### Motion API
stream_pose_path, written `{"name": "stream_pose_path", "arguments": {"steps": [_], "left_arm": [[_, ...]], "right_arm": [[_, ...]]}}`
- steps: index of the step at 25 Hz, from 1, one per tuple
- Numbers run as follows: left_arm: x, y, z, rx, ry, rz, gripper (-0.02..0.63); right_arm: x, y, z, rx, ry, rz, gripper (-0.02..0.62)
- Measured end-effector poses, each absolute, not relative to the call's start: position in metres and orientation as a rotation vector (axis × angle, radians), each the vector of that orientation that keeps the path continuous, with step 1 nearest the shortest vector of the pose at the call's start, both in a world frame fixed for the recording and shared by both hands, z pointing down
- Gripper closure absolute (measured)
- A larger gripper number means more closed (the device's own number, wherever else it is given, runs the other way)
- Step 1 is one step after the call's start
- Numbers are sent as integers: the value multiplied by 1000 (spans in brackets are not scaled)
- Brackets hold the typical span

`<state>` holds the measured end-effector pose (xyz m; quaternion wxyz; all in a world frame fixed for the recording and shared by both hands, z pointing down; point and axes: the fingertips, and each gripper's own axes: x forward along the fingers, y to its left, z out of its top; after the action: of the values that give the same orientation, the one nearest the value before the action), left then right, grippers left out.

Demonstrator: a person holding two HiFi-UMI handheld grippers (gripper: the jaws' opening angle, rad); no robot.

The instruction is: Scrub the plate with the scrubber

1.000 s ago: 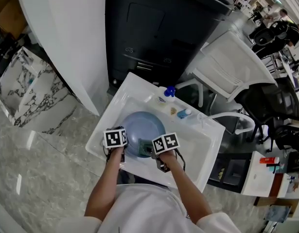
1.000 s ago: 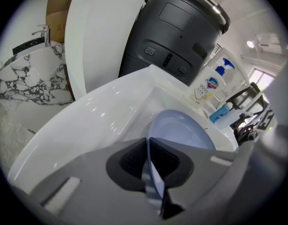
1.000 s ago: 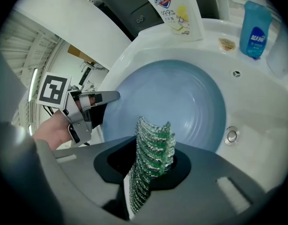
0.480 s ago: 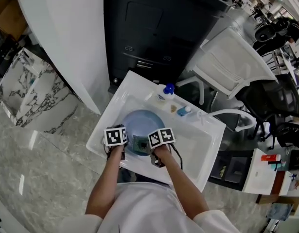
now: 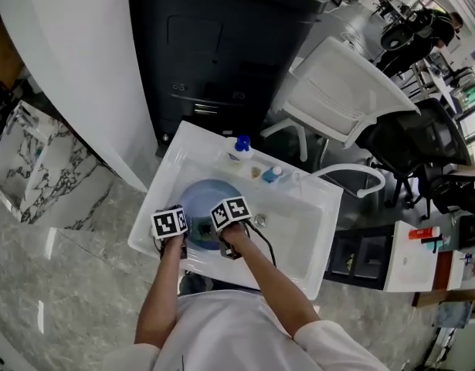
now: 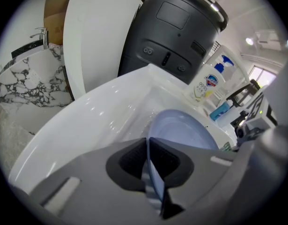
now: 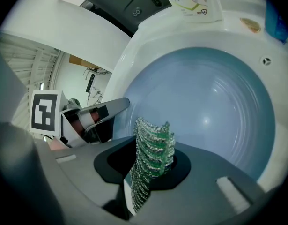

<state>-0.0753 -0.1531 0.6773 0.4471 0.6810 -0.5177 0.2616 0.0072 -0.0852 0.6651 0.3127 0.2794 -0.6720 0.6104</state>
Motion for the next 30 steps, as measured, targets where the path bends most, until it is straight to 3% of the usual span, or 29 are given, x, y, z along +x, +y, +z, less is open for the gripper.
{"name": "stream_pose_path", "arguments": {"steps": [30], "left_arm": [[-64,-150,676,1712,-1230,681,538]], "right_arm": [[14,-141,651,830,-1876,1845,538]]}}
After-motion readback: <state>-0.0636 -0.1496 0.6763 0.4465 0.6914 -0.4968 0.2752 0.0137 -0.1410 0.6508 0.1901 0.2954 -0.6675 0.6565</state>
